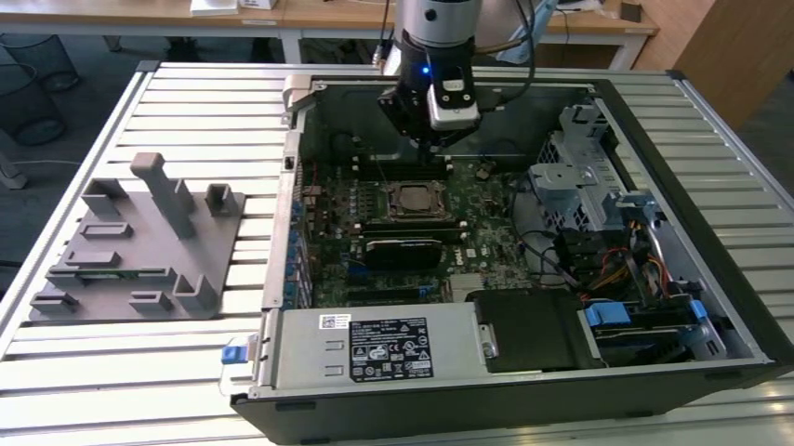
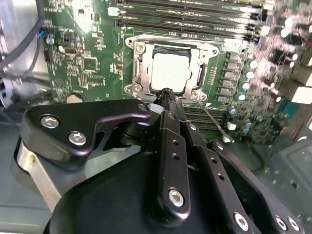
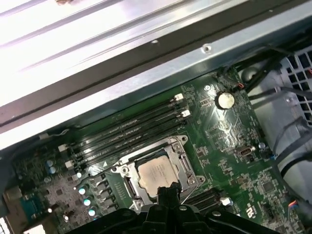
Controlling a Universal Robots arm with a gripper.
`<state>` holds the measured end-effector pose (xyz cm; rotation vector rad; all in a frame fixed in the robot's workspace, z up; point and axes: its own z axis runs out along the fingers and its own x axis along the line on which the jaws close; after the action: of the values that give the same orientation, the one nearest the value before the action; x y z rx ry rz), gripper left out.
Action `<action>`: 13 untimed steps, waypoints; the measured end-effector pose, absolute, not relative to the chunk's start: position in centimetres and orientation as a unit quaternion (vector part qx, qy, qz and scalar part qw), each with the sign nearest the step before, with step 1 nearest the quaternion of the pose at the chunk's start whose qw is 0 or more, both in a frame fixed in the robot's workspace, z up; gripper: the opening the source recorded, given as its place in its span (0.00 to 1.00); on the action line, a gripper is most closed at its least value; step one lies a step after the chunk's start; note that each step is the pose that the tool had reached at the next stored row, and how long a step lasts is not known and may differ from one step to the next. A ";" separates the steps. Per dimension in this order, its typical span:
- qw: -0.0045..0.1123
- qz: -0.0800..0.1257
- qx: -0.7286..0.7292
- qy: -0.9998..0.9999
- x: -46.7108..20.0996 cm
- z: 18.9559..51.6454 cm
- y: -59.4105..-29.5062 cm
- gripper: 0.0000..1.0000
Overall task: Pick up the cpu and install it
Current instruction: 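Install the first cpu locking lever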
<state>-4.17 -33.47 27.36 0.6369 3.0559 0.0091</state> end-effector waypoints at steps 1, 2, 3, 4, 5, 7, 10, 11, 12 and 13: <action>0.010 0.003 0.195 0.981 -4.2 27.3 -33.5 0.11; 0.010 0.003 0.186 0.982 -4.2 27.3 -33.5 0.11; 0.010 0.003 0.178 0.984 -4.2 27.3 -33.5 0.11; 0.010 0.003 0.169 0.986 -4.2 27.3 -33.5 0.11; 0.010 0.003 0.160 0.987 -4.2 27.3 -33.5 0.11; 0.010 0.004 0.141 0.990 -4.2 27.2 -33.5 0.11; 0.010 0.004 0.123 0.992 -4.3 27.2 -33.5 0.11; 0.010 0.004 0.119 0.993 -4.4 27.2 -33.5 0.11; 0.010 0.004 0.116 0.993 -4.6 27.2 -33.5 0.11; 0.010 0.004 0.116 0.993 -4.9 27.2 -33.5 0.11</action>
<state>-4.88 -33.48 27.18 0.3610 3.1012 0.0118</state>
